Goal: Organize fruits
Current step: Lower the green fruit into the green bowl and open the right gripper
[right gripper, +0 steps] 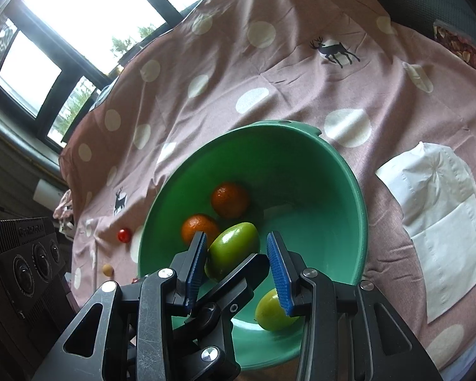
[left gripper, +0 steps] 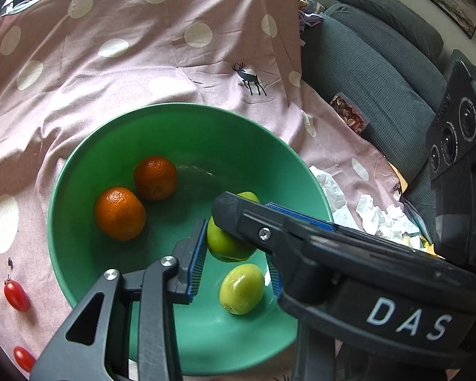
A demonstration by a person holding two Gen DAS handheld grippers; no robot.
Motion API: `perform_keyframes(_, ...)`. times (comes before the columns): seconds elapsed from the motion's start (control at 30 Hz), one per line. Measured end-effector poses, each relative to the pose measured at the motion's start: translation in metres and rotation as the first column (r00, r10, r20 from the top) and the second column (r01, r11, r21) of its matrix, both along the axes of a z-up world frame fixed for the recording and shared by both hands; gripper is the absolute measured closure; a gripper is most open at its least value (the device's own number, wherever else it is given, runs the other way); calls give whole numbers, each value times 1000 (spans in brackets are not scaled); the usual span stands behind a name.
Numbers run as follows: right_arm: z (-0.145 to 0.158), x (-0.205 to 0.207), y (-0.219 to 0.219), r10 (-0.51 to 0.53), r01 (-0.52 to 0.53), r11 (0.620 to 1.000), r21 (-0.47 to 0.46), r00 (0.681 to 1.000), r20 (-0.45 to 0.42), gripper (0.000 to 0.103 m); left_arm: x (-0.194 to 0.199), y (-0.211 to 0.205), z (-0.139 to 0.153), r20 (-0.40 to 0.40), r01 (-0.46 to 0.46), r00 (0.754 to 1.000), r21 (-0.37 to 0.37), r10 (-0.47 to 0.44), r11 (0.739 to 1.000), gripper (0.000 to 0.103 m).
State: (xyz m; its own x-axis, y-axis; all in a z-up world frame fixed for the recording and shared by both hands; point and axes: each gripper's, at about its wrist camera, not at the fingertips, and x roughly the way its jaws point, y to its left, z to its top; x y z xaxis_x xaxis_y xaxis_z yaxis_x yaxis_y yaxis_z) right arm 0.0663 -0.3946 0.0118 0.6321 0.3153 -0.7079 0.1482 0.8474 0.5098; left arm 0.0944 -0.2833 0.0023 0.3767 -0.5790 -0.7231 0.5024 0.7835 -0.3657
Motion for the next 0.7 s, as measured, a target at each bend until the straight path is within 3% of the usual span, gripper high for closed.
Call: perform_keyframes(0.7, -2, 2, 5, -31, 28, 997, -77, 999, -39, 61, 3, 0, -9, -46, -29, 999, 9, 29, 1000, 68)
